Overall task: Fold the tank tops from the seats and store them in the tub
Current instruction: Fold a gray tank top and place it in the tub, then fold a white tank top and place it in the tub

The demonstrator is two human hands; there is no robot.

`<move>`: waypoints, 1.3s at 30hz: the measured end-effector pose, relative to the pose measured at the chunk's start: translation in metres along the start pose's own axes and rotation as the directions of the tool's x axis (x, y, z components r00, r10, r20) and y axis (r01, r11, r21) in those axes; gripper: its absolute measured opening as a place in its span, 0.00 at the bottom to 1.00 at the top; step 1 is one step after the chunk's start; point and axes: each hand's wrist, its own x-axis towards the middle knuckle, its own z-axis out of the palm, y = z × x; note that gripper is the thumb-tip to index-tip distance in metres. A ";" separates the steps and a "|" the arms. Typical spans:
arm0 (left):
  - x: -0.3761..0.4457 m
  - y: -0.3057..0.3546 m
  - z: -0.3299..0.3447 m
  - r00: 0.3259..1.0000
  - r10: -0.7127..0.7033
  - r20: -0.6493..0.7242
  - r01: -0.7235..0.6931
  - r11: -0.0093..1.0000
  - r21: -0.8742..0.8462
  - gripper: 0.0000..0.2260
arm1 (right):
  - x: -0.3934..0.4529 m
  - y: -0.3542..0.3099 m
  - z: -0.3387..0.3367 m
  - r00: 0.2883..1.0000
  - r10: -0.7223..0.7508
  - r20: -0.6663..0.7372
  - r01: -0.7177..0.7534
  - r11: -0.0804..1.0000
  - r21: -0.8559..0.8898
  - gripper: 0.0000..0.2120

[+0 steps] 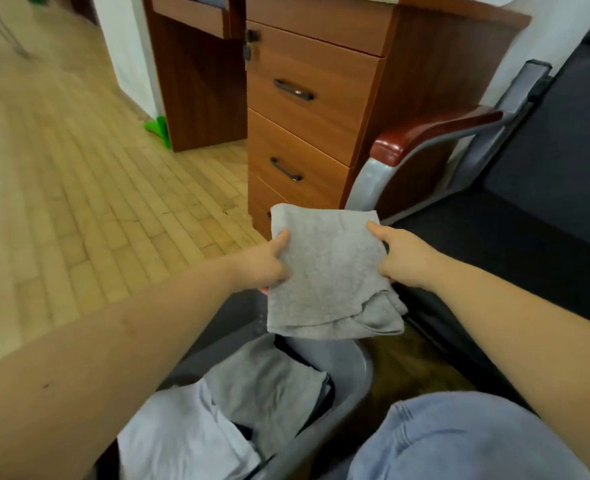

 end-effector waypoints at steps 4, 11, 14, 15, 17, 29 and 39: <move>-0.011 -0.046 -0.012 0.995 -0.094 -0.026 0.091 0.989 -0.113 0.39 | 0.016 -0.029 0.036 0.994 -0.072 0.076 0.074 0.997 -0.023 0.36; -0.022 -0.114 0.011 0.979 -0.203 -0.021 0.196 0.961 -0.193 0.41 | 0.035 -0.046 0.109 0.968 -0.136 0.213 0.168 0.975 -0.142 0.34; -0.022 -0.136 0.042 0.977 -0.205 -0.055 0.187 0.954 -0.235 0.42 | 0.041 -0.039 0.139 0.954 -0.118 0.276 0.178 0.962 -0.205 0.33; -0.023 -0.141 0.054 0.976 -0.211 -0.063 0.189 0.950 -0.250 0.42 | 0.044 -0.035 0.149 0.950 -0.104 0.296 0.176 0.957 -0.229 0.33; -0.022 -0.153 0.082 0.969 -0.237 -0.067 0.214 0.945 -0.248 0.41 | 0.046 -0.025 0.169 0.937 -0.077 0.340 0.175 0.947 -0.269 0.34; 0.002 -0.199 0.170 0.877 -0.479 0.036 0.479 0.869 -0.121 0.42 | 0.058 0.018 0.246 0.856 0.076 0.512 0.180 0.884 -0.432 0.36; 0.020 -0.205 0.185 0.726 -0.687 -0.013 0.643 0.673 0.365 0.38 | 0.070 0.028 0.267 0.829 0.118 0.546 0.172 0.877 -0.449 0.38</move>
